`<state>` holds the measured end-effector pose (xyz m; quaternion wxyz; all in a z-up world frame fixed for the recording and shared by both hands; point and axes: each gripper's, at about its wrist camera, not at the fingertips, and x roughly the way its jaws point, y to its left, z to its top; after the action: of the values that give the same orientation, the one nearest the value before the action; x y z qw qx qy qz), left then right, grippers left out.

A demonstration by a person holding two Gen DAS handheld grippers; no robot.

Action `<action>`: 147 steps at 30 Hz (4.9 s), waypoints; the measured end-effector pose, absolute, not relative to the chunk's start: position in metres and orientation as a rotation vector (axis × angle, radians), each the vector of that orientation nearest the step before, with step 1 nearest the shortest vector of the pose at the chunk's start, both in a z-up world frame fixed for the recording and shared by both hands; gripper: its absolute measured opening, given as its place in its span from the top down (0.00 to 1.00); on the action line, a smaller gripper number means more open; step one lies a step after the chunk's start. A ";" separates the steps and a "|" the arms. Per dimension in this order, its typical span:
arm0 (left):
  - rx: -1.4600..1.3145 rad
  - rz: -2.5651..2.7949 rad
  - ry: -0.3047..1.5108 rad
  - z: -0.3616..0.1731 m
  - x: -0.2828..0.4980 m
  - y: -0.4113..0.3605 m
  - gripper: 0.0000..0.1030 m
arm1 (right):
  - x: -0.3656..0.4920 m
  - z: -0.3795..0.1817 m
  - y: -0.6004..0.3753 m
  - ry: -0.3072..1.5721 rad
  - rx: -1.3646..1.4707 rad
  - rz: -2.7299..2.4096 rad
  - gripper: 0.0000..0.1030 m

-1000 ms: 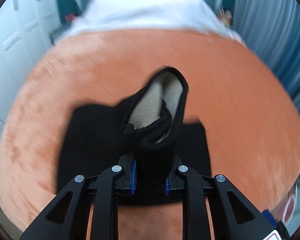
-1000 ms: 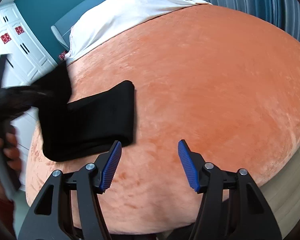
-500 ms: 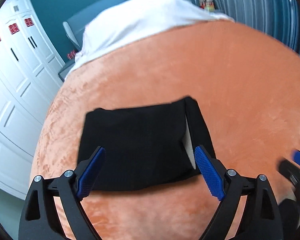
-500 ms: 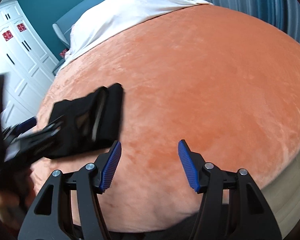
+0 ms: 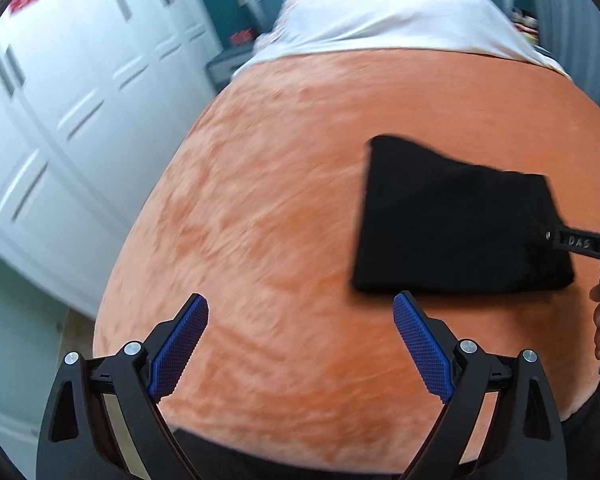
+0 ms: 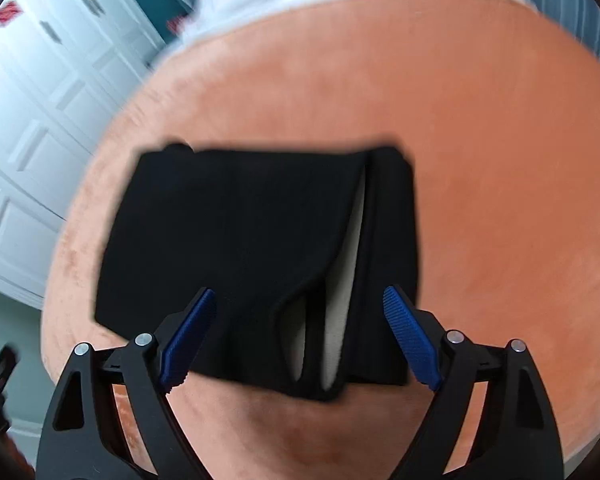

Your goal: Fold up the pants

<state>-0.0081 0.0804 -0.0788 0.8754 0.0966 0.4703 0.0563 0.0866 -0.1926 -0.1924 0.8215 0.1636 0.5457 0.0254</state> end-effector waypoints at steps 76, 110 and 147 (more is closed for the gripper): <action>0.027 -0.112 1.207 -0.139 0.075 0.043 0.11 | 0.040 -0.167 -0.243 1.004 0.409 -0.042 0.59; -0.019 -0.135 1.271 -0.164 -0.007 0.056 0.42 | -0.052 -0.192 -0.230 1.172 0.603 0.001 0.46; 0.213 0.100 1.176 -0.148 -0.009 0.086 0.19 | 0.195 -0.212 -0.013 1.252 0.118 0.225 1.00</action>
<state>-0.0093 0.0862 -0.1482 0.8255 0.1004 0.5535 0.0472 0.1945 -0.0127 -0.2116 0.8030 0.0550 0.5841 0.1050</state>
